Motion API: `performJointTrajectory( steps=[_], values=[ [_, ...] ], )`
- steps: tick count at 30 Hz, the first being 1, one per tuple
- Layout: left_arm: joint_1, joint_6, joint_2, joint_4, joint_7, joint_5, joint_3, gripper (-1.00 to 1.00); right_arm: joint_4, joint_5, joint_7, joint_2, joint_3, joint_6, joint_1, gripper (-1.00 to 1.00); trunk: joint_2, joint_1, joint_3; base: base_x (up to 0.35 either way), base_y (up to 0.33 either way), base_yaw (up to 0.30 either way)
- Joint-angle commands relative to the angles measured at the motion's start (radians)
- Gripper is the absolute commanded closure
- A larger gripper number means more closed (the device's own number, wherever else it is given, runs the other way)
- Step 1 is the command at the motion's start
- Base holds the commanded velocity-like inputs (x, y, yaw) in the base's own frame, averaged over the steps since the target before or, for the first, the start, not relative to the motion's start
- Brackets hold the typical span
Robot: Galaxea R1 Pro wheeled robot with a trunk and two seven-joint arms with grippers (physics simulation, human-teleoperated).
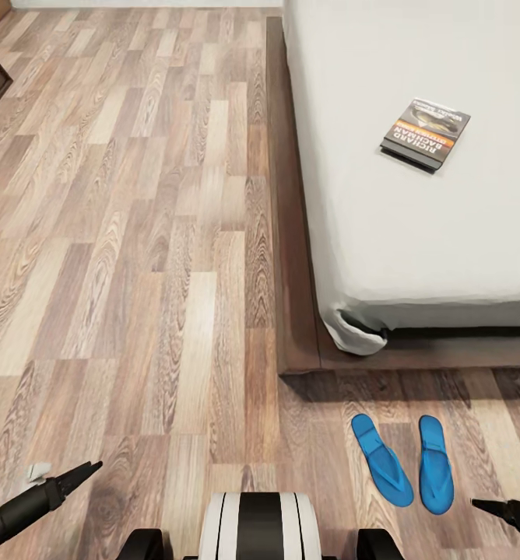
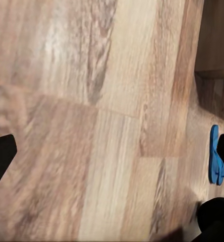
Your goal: In the bedroom, move the book from the bed onto either nightstand, and place the two sandals side by side next to the bed.
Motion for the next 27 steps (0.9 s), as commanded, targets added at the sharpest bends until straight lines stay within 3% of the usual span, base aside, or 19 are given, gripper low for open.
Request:
performJointTrajectory(
  steps=[1, 4, 9, 11, 13, 21, 27],
  values=[
    [-0.001, 0.009, -0.003, 0.003, 0.0, -0.002, 0.002, -1.0, 0.019, -0.006, 0.007, -0.002, -0.002, -0.018, 0.0, -1.0, 0.0, -0.001, 0.004, 0.0, 0.0, 0.0],
    [-0.001, -0.003, -0.012, 0.044, 0.012, -0.009, 0.002, -1.0, 0.109, -0.02, 0.024, -0.008, -0.002, -0.138, 0.0, -1.0, 0.001, -0.002, 0.015, 0.0, 0.0, 0.0],
    [-0.001, -0.077, -0.015, 0.109, 0.038, -0.012, 0.002, -1.0, 0.233, -0.072, 0.029, -0.009, -0.002, -0.225, 0.0, -1.0, 0.002, -0.004, 0.034, 0.0, 0.0, 0.0],
    [-0.001, -0.095, -0.019, 0.118, 0.058, -0.012, 0.002, -1.0, 0.27, -0.086, 0.029, -0.009, -0.002, -0.265, 0.0, -1.0, 0.002, -0.005, 0.042, 0.0, 0.0, 0.0],
    [-0.001, -0.111, -0.037, 0.126, 0.117, -0.013, 0.002, -1.0, 0.315, -0.097, 0.027, -0.009, -0.001, -0.335, 0.0, -1.0, 0.003, -0.006, 0.05, 0.0, 0.0, 0.0],
    [-0.001, -0.114, -0.05, 0.128, 0.244, -0.013, 0.002, -1.0, 0.329, -0.101, 0.024, -0.008, -0.001, -0.375, 0.0, -1.0, 0.005, -0.01, 0.081, 0.0, 0.0, 0.0],
    [-0.001, -0.115, -0.054, 0.129, 0.268, -0.012, 0.003, -1.0, 0.33, -0.1, 0.019, 0.003, -0.001, -0.378, 0.0, -1.0, 0.006, -0.012, 0.104, 0.0, 0.0, 0.0]
  ],
)
